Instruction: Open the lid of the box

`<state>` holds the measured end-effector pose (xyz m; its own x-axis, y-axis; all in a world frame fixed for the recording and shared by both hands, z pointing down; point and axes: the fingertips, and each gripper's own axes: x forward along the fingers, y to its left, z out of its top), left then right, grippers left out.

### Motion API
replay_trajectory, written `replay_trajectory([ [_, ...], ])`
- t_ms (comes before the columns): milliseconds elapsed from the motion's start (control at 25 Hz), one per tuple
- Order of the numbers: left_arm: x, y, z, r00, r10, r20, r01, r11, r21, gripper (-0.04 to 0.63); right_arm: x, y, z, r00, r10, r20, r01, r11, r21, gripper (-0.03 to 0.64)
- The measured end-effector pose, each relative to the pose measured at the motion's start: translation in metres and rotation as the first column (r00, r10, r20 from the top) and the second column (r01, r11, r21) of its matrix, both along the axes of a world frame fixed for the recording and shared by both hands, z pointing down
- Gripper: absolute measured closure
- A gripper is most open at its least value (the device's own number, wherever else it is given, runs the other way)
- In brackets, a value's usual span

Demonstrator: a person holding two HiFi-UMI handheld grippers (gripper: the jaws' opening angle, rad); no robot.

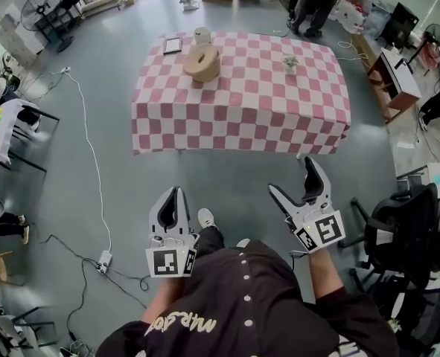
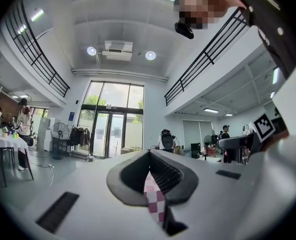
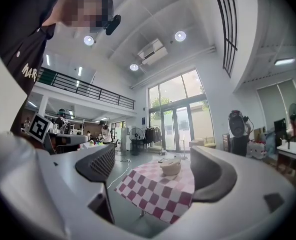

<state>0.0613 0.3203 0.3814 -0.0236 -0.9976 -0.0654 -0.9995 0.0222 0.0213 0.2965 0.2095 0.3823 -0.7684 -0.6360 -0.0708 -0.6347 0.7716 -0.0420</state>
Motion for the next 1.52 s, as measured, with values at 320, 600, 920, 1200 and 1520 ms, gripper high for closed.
replay_trajectory([
  [320, -0.027, -0.039, 0.0, 0.998, 0.027, -0.05, -0.027, 1.0, 0.006, 0.589, -0.029, -0.026, -0.006, 1.0, 0.013, -0.025, -0.013, 1.0, 0.018, 0.158],
  [600, -0.069, -0.069, 0.002, 0.999, 0.018, -0.049, -0.018, 1.0, 0.003, 0.589, -0.066, -0.06, -0.005, 1.0, 0.011, -0.026, -0.011, 1.0, 0.0, 0.158],
  [920, -0.109, -0.099, 0.002, 0.999, 0.007, -0.05, -0.007, 1.0, -0.001, 0.589, -0.107, -0.092, -0.007, 1.0, -0.003, -0.029, 0.002, 1.0, -0.014, 0.158],
  [1200, -0.135, -0.127, -0.005, 0.998, 0.025, -0.049, -0.025, 1.0, 0.012, 0.589, -0.131, -0.112, -0.013, 0.999, 0.02, -0.028, -0.02, 1.0, 0.002, 0.158],
  [1520, -0.16, -0.152, -0.009, 0.997, 0.064, -0.038, -0.063, 0.998, 0.026, 0.589, -0.15, -0.128, -0.015, 0.998, 0.061, -0.027, -0.06, 0.998, 0.013, 0.158],
])
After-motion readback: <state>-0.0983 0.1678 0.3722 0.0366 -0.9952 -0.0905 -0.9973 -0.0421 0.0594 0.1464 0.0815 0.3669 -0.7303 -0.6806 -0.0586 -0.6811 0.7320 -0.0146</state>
